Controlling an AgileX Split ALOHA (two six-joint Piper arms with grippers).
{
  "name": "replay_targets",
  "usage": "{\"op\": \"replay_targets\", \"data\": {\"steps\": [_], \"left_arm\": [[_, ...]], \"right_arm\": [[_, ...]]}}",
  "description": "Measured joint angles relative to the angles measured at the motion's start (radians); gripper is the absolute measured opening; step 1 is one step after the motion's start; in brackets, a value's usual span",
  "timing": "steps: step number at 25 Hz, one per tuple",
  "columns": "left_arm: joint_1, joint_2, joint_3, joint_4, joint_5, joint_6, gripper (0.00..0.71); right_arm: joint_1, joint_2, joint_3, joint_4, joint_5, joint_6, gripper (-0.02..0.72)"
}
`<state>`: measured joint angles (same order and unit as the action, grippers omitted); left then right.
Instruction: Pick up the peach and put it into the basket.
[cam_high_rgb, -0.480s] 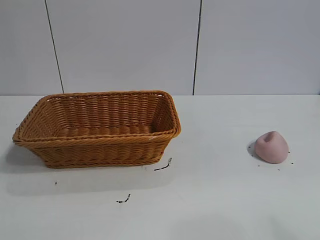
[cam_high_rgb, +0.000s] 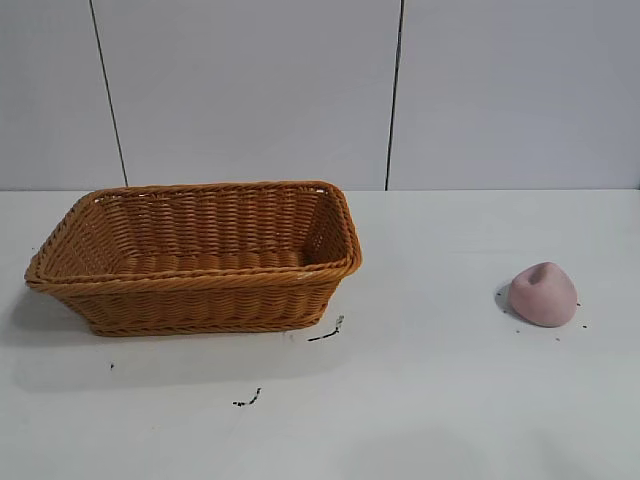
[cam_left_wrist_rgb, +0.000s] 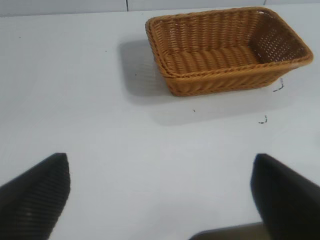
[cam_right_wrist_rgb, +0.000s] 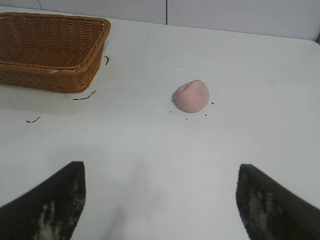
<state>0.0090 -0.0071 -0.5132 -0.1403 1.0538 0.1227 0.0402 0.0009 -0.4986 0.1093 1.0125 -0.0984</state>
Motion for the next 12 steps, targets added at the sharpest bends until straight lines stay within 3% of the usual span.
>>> {"op": "replay_targets", "data": {"steps": [4, 9, 12], "left_arm": [[0.0, 0.0, 0.0, 0.0, 0.0, 0.0, 0.694], [0.0, 0.0, 0.0, 0.0, 0.0, 0.0, 0.694], [0.0, 0.0, 0.0, 0.0, 0.0, 0.0, 0.694]], "right_arm": [[0.0, 0.163, -0.04, 0.0, -0.029, 0.008, 0.683], [0.0, 0.536, -0.133, 0.0, -0.148, 0.021, 0.688], [0.0, 0.788, -0.247, 0.001, -0.18, 0.031, 0.688]]}}
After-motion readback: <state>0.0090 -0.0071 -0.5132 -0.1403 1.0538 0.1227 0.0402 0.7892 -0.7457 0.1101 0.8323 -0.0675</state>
